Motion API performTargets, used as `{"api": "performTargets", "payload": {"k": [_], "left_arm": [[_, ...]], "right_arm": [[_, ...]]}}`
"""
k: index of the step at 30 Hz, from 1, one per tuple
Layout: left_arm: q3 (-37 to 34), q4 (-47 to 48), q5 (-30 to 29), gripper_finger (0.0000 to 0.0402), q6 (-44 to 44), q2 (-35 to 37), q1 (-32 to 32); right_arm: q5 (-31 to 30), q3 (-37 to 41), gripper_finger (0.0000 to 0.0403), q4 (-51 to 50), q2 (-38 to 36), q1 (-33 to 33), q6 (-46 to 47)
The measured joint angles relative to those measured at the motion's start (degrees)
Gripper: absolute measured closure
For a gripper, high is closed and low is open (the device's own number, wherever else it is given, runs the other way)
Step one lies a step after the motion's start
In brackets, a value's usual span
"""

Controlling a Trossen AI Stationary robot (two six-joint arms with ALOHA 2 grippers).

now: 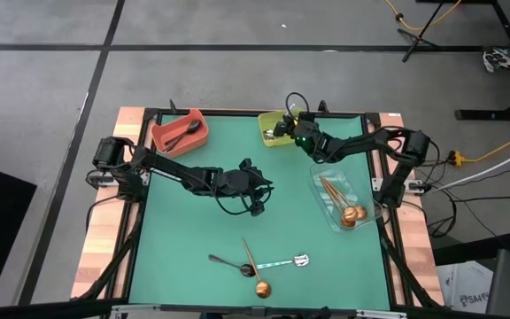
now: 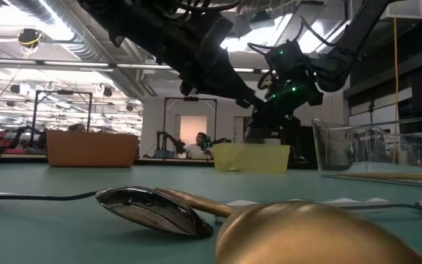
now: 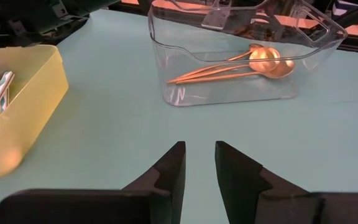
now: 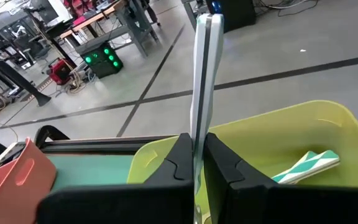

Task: Sort silverware by color (type)
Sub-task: Put the left white and green spoon into the yellow bin

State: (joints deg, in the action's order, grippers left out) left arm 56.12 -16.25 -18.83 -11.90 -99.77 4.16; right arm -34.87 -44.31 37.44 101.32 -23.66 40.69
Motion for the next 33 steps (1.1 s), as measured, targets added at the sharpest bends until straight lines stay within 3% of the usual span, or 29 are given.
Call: {"api": "performTargets", "payload": {"k": [33], "left_arm": [[0.0,0.0,-0.2,0.0321,0.0,0.0,0.0]], "right_arm": [[4.5,0.0,0.0401,-1.6,0.0,0.0,4.0]]}}
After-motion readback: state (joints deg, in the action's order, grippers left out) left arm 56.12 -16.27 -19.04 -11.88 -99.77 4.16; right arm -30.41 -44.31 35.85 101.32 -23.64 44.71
